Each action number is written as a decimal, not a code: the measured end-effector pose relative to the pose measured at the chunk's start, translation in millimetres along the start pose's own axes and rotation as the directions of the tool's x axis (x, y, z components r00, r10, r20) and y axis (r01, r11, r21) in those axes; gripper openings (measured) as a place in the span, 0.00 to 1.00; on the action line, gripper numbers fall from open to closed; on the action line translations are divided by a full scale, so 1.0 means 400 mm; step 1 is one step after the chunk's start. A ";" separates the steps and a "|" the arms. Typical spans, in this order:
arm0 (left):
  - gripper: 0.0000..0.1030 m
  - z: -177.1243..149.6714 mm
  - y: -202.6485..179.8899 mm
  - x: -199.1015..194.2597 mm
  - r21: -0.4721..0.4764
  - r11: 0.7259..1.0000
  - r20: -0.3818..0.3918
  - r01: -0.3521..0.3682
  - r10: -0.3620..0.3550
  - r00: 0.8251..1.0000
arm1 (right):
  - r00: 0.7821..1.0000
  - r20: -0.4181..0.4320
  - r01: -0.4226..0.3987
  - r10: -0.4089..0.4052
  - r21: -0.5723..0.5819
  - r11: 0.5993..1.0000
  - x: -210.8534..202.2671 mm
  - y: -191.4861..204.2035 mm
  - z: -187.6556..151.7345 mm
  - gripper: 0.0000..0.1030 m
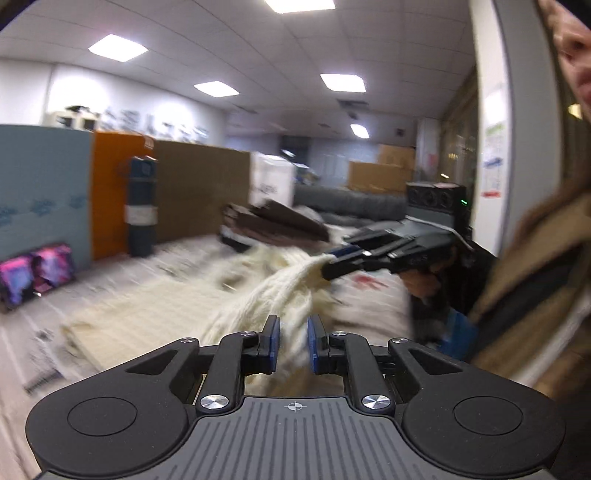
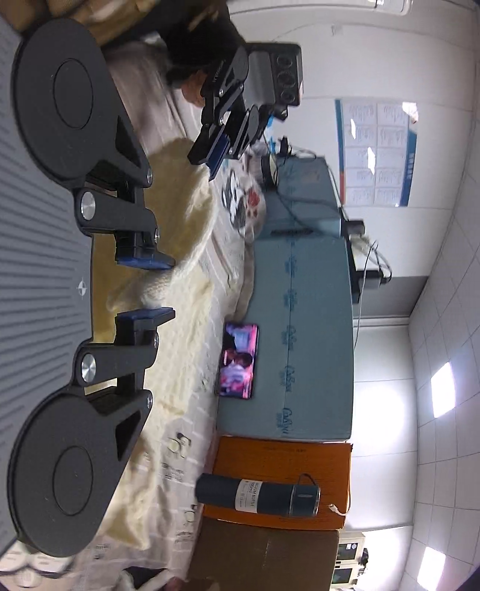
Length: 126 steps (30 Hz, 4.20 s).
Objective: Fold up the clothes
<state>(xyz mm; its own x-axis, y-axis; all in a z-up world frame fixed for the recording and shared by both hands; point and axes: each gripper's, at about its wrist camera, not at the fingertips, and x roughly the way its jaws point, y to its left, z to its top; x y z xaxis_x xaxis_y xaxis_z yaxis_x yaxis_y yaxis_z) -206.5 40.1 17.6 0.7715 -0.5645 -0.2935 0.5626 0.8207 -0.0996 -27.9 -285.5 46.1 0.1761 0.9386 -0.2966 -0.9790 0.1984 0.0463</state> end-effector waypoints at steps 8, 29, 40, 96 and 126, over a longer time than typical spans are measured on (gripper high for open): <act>0.50 -0.013 -0.081 -0.011 0.072 0.983 -0.133 0.171 -0.161 0.978 | 0.991 -0.133 -0.033 0.031 -0.016 0.999 -0.105 0.090 -0.078 0.35; 0.30 0.038 0.404 0.203 -0.287 0.786 -0.201 -0.547 0.509 0.837 | 0.893 -0.281 0.449 -0.352 0.620 0.643 0.159 -0.481 -0.042 0.65; 0.15 0.123 0.357 0.217 -0.182 0.800 -0.070 -0.571 0.569 0.819 | 0.861 -0.175 0.503 -0.477 0.423 0.753 0.162 -0.439 0.061 0.07; 0.87 -0.005 0.075 0.179 0.106 0.966 -0.172 -0.235 0.251 0.953 | 0.837 -0.083 0.432 -0.540 0.705 0.562 -0.154 -0.154 -0.190 0.23; 0.87 0.003 0.131 0.138 0.000 0.927 -0.124 -0.375 0.373 0.920 | 0.994 -0.002 0.104 -0.107 0.278 0.955 0.084 0.009 0.015 0.82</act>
<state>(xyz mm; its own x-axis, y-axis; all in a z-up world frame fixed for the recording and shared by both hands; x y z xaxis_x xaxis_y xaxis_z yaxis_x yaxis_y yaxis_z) -134.1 51.9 -2.5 0.8824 -0.2024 -0.4248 0.2317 0.9726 0.0178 -24.7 -251.6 42.0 0.2800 0.9113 -0.3020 -0.8884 0.3652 0.2783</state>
